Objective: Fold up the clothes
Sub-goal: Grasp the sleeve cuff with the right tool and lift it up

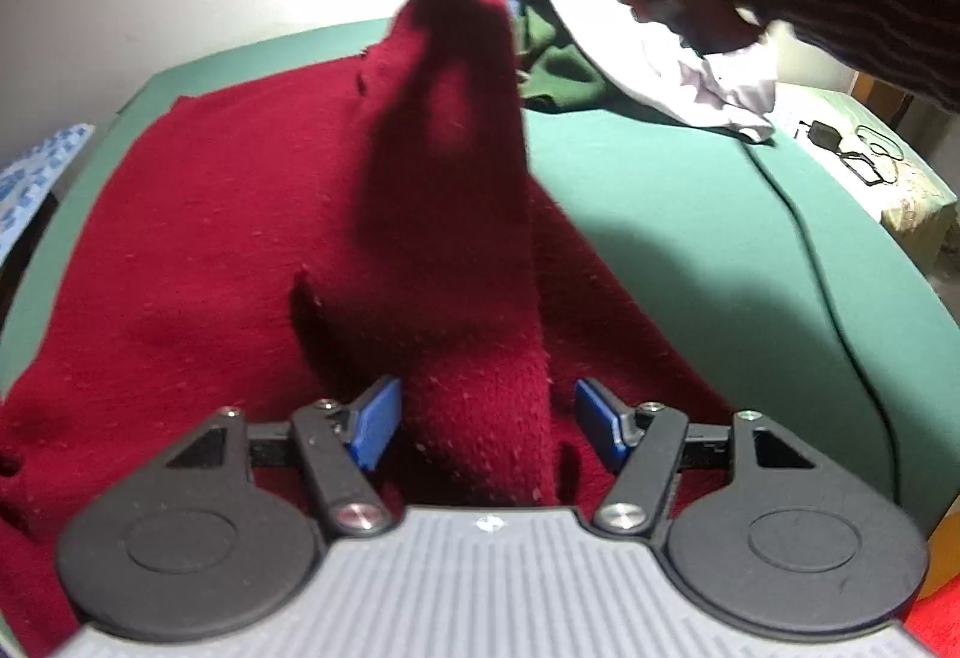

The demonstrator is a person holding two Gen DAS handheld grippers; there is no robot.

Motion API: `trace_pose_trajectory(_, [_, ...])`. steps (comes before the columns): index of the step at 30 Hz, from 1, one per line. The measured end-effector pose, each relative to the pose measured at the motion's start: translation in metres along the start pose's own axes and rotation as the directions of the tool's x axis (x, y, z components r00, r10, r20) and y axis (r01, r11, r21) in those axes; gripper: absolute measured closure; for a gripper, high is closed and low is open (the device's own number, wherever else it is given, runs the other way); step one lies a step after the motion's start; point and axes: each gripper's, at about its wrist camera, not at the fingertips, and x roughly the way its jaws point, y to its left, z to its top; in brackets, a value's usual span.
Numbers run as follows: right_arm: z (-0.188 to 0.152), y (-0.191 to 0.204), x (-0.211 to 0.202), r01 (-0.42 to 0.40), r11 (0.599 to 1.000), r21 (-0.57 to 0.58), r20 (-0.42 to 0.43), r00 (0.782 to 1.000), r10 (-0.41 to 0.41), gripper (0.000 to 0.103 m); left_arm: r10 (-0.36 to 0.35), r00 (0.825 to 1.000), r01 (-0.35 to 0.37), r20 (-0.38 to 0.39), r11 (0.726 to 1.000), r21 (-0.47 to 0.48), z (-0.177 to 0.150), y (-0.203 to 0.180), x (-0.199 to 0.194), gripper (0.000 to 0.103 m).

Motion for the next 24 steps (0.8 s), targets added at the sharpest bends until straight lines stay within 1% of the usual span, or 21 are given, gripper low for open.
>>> trace_pose_trajectory(5, [0.011, 0.001, 0.026, 0.003, 1.000, 0.011, -0.006, 1.000, -0.003, 0.098, -0.039, 0.999, 0.039, 0.007, 0.999, 0.023, 0.008, -0.011, 0.004, 0.033])
trace_pose_trajectory(10, [0.014, 0.008, 0.051, -0.031, 0.999, 0.044, -0.024, 0.999, 0.032, 0.098, -0.070, 0.998, 0.070, -0.009, 0.997, 0.044, 0.010, -0.024, 0.011, 0.031])
trace_pose_trajectory(12, [0.013, 0.009, 0.059, -0.048, 0.996, 0.071, -0.024, 0.998, 0.050, 0.098, -0.073, 0.997, 0.074, -0.016, 0.996, 0.058, 0.011, -0.027, 0.013, 0.030])
trace_pose_trajectory(15, [0.013, 0.007, 0.073, -0.062, 0.991, 0.121, -0.032, 0.997, 0.066, 0.098, -0.083, 0.996, 0.084, -0.025, 0.995, 0.053, 0.012, -0.026, 0.015, 0.030])
trace_pose_trajectory(20, [0.008, 0.000, 0.098, -0.105, 0.966, 0.238, -0.055, 0.991, 0.121, 0.098, -0.097, 0.994, 0.099, -0.040, 0.993, 0.057, 0.016, -0.026, 0.020, 0.027])
trace_pose_trajectory(23, [0.004, 0.002, 0.104, -0.158, 0.949, 0.272, -0.048, 0.983, 0.177, 0.099, -0.099, 0.994, 0.102, -0.044, 0.993, 0.062, 0.018, -0.024, 0.018, 0.027])
trace_pose_trajectory(24, [0.003, 0.002, 0.105, -0.157, 0.950, 0.272, -0.049, 0.983, 0.176, 0.099, -0.101, 0.994, 0.103, -0.038, 0.993, 0.051, 0.019, -0.021, 0.016, 0.027])
